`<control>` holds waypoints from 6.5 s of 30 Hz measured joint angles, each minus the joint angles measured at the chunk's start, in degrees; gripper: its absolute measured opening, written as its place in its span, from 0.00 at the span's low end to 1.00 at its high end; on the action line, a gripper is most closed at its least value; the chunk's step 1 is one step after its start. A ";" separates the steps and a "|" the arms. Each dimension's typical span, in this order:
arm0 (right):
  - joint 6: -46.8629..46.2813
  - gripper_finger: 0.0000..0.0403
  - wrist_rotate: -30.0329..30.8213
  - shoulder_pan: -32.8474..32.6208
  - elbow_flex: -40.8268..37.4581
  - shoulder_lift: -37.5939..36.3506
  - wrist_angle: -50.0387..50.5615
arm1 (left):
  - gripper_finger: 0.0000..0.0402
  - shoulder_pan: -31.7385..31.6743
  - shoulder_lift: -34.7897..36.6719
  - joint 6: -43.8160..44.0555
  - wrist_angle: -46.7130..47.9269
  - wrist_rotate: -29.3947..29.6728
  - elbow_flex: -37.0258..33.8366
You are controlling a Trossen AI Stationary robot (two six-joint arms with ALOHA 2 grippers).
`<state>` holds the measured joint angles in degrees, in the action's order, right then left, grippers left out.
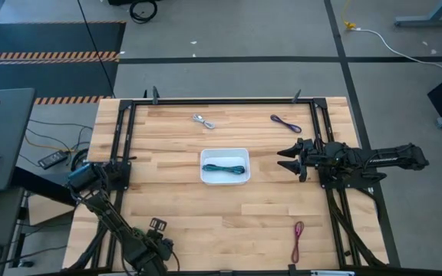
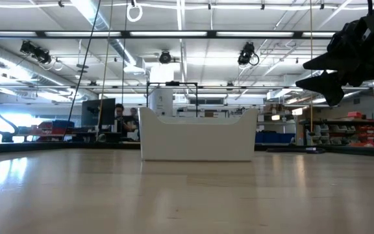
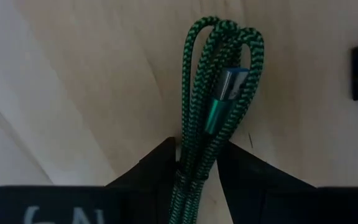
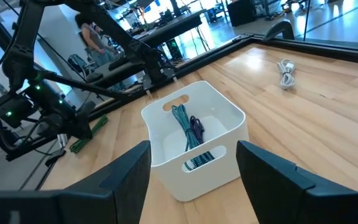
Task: Pick and place USB-C Cables
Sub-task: Put the green charger cable into the white bin, then put the purple charger cable into the white bin
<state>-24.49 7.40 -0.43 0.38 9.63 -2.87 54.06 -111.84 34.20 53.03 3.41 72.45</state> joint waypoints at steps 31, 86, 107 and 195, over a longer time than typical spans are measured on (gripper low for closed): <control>-0.42 0.61 -2.54 0.00 0.00 0.00 0.30 | 0.07 -29.60 0.16 -24.31 -1.37 6.30 19.56; 4.39 0.61 -2.42 0.00 0.00 2.41 -0.01 | 0.17 -56.60 -8.87 -51.36 -5.15 5.41 27.54; 6.27 0.61 -0.47 0.02 0.00 2.47 -0.49 | 0.31 -55.75 -8.00 -48.22 -3.73 11.19 27.52; 33.20 0.61 4.74 45.26 62.82 83.16 55.59 | 0.29 -81.83 39.33 -40.64 -97.27 -21.73 -46.91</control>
<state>8.71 12.13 44.83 63.20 92.79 52.72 -27.77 -72.51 -6.44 -44.24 -18.32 25.54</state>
